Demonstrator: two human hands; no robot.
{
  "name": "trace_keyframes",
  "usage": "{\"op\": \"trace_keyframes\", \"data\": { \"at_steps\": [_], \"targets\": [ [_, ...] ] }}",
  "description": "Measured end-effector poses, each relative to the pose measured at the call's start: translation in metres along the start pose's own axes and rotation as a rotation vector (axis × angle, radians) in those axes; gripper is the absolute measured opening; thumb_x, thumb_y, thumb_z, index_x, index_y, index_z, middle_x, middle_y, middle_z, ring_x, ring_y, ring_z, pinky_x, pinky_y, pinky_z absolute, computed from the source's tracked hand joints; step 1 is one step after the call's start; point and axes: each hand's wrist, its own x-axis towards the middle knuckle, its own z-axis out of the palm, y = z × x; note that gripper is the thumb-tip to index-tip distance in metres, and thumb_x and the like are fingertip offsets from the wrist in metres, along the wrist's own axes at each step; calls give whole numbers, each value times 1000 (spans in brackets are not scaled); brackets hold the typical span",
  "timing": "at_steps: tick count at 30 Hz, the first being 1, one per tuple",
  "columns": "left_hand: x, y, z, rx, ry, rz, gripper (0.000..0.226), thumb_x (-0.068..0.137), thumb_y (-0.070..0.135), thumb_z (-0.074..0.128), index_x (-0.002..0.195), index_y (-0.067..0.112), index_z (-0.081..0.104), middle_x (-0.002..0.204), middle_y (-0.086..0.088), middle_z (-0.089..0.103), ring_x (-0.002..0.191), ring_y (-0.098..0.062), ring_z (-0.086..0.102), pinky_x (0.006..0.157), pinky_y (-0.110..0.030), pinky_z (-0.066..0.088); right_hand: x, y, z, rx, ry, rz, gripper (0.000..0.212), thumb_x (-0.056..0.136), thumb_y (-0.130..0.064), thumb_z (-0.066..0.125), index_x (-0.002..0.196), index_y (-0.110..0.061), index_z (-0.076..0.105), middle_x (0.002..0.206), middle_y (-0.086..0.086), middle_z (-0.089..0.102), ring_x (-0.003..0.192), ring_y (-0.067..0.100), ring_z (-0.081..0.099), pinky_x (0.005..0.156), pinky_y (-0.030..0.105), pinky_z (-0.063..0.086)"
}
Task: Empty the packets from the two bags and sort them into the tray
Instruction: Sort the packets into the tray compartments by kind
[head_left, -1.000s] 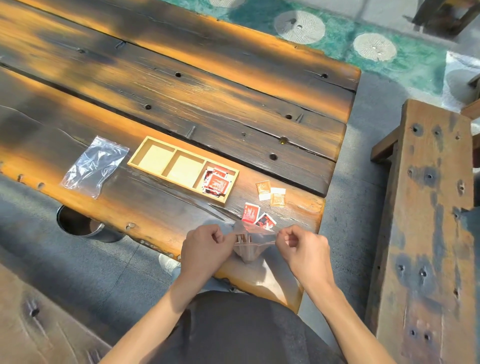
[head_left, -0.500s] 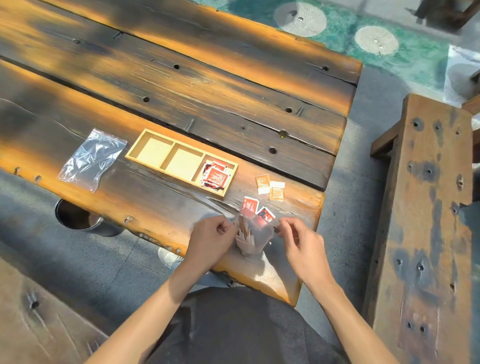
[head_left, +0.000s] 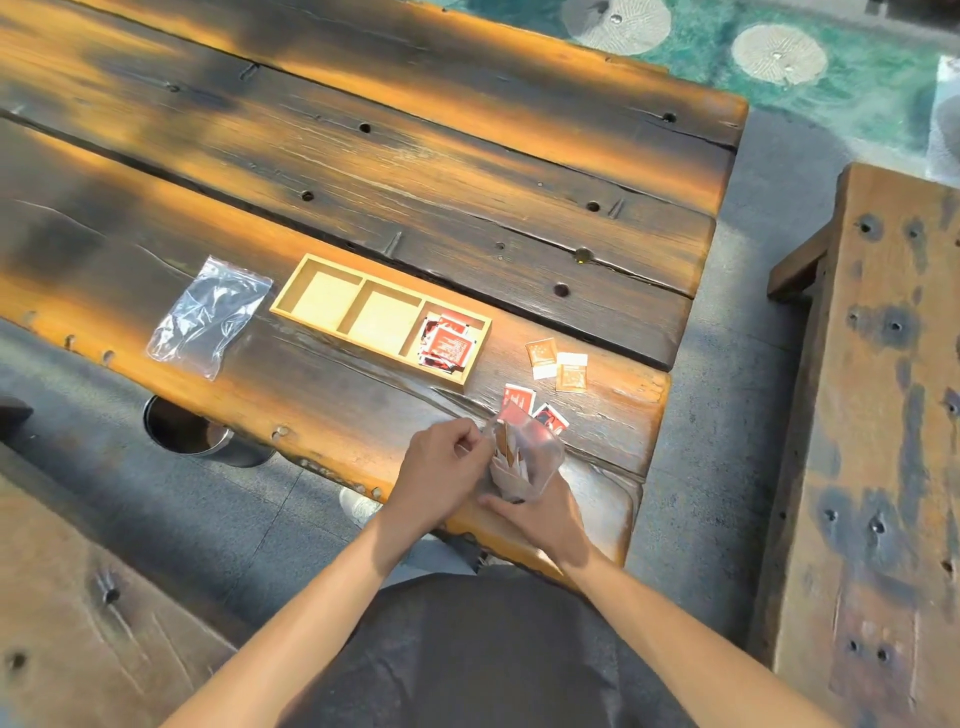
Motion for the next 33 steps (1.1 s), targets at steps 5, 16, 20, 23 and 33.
{"op": "trace_keyframes", "data": {
  "at_steps": [5,16,20,23,33],
  "targets": [
    [-4,-1,-5,-23,12,-11,21,87,19,60,69,10,67,66,-2,68,75,-24,69,74,-46,54,11,-14,13,82,74,55,49,87,-62,65,127,-35,59,111,-15,70,99,3,68,81,40,60],
    [3,-40,-23,-218,20,-142,25,85,34,51,78,20,71,82,-5,72,79,-20,67,74,-43,56,-4,0,-3,524,-23,258,34,84,-2,81,110,-23,75,114,15,76,92,5,73,76,23,59],
    [10,-56,-26,-105,-128,-161,43,79,37,59,119,23,68,121,5,62,112,-11,58,95,-34,49,3,-11,-15,552,-62,144,57,63,-40,97,113,-23,76,110,-1,79,106,16,73,91,42,60],
    [14,-59,-27,-131,-280,-108,46,90,28,70,134,25,58,131,13,58,121,-3,53,98,-20,40,11,-30,-24,453,-141,97,47,60,-47,94,104,-42,78,101,-4,81,99,22,75,90,52,61],
    [24,-75,-51,-712,-149,-301,33,89,16,75,121,15,71,110,-7,79,102,-27,75,85,-33,62,44,-96,-12,550,-261,215,47,74,-15,85,116,-21,67,104,5,80,97,30,76,62,33,62]
  ]
}}
